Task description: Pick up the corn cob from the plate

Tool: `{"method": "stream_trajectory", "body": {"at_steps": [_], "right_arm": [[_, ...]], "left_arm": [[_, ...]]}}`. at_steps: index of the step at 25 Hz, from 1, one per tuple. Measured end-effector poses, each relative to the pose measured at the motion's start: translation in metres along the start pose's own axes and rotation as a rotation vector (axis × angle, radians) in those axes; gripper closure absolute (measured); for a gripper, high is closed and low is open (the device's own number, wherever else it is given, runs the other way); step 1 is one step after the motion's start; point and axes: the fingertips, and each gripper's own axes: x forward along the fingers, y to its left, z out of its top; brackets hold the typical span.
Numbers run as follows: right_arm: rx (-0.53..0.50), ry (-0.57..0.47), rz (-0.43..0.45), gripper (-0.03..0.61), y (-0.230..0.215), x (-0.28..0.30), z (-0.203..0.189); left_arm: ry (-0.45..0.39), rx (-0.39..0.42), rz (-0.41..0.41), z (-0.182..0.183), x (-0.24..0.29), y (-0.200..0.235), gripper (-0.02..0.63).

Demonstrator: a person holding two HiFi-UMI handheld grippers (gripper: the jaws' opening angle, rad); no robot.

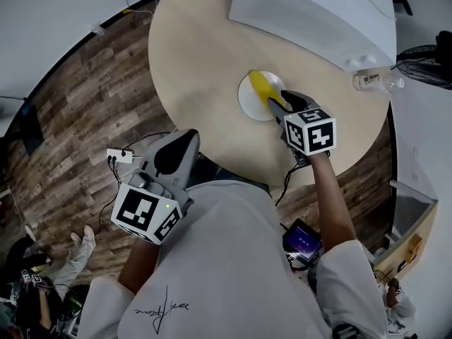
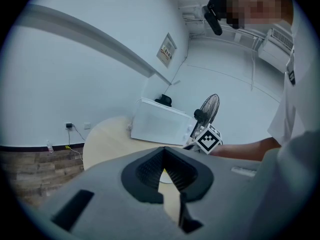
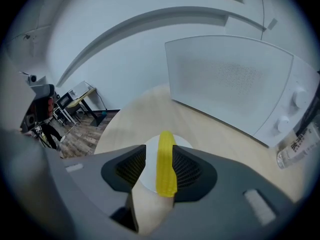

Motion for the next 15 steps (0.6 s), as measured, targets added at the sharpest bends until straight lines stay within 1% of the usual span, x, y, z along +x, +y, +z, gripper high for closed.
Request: {"method": "stream_trajectory", "body": {"at_steps": [8, 11, 13, 15], "right_arm": [[0.001, 0.081, 0.025, 0.345, -0.007, 0.028, -0.013], [-0.005, 0.113, 0.025, 0.336, -0.012, 0.037, -0.018], [-0.008, 0.132, 0.025, 0.304, -0.015, 0.042, -0.021], [-0.009, 0.148, 0.027, 0.304, -0.016, 0.047, -0.023]], "left_arm": [[0.018, -0.009, 0.012, -0.006, 0.001, 0.001, 0.617], [0.023, -0.015, 0.017, -0.008, 0.003, 0.001, 0.617], [0.025, -0.019, 0.021, -0.008, 0.004, 0.001, 0.617], [0.028, -0.023, 0.024, -0.01, 0.004, 0.001, 0.617]]}}
